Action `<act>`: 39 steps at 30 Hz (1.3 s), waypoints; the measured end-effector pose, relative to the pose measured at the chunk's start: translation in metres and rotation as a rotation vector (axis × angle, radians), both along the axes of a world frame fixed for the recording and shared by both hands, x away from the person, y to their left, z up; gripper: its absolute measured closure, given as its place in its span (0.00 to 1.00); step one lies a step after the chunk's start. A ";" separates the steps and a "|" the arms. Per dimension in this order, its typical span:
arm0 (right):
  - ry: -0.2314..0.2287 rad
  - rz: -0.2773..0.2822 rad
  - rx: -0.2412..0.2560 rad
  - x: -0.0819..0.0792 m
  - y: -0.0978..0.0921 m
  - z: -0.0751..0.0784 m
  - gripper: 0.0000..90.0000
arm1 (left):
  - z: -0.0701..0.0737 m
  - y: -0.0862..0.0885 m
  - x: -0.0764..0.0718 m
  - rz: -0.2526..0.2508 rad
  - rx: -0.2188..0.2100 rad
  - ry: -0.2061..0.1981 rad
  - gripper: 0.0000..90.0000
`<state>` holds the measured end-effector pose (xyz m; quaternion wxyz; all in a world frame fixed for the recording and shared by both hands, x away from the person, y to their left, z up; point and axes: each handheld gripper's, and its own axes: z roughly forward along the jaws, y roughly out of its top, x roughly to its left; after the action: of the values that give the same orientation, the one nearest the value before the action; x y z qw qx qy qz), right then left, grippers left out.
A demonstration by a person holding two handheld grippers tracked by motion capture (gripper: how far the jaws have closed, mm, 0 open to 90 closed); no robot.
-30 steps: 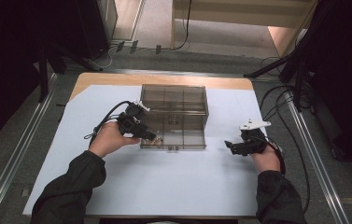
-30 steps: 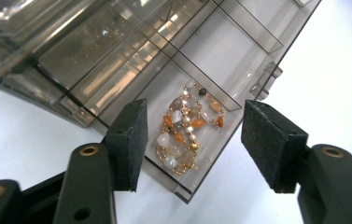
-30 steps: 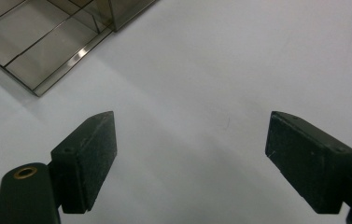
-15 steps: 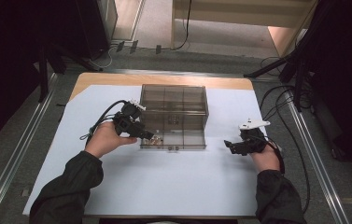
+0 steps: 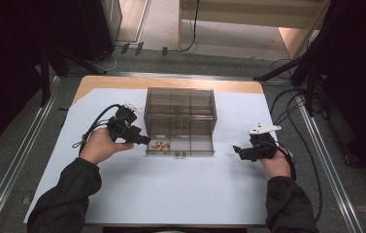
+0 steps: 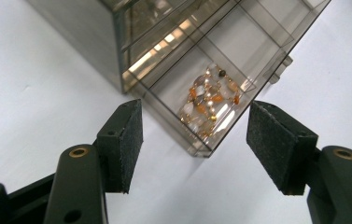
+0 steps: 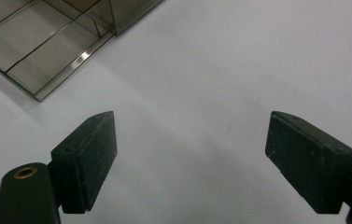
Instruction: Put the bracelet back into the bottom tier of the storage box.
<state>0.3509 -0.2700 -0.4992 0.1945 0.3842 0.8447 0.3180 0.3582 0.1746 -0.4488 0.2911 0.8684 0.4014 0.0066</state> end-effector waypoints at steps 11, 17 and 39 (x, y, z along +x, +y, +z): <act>0.001 0.005 0.003 0.002 0.002 0.000 0.19 | -0.001 0.022 -0.008 0.060 -0.018 0.002 0.42; 0.002 0.009 0.003 0.004 0.003 0.000 0.19 | -0.003 0.032 -0.014 0.090 -0.001 -0.001 0.41; 0.001 0.024 -0.007 0.008 0.010 0.000 0.19 | -0.022 0.069 -0.026 0.262 -0.001 -0.084 0.34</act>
<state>0.3590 -0.2599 -0.4988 0.1917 0.3737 0.8504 0.3169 0.3326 0.2439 -0.4712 0.3047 0.8074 0.4987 0.0806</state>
